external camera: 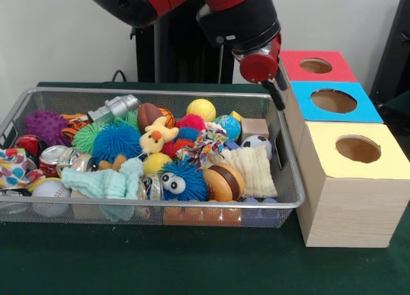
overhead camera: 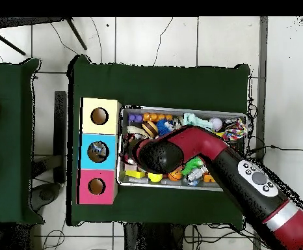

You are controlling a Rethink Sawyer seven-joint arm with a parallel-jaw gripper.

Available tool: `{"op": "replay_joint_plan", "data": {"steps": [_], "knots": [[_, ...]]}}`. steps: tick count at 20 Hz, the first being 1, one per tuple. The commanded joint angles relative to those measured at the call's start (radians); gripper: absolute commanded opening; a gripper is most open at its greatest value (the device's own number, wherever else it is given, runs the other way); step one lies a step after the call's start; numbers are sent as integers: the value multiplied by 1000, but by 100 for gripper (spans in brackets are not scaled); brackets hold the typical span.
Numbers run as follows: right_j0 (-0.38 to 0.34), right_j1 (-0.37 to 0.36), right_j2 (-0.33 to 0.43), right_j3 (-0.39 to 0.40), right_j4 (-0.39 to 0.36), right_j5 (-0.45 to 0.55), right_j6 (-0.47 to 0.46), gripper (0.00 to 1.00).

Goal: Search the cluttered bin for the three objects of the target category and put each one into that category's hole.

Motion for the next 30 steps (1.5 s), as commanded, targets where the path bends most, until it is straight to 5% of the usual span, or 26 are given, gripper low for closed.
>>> {"op": "replay_joint_plan", "data": {"steps": [1, 7, 14, 30], "knots": [[11, -79, -154, -148, -48, 89, 2, 100], [1, -80, -172, -176, -27, 125, -69, 100], [19, -105, -208, -193, -13, 143, -52, 100], [77, -174, -315, -263, -65, 265, -115, 100]]}}
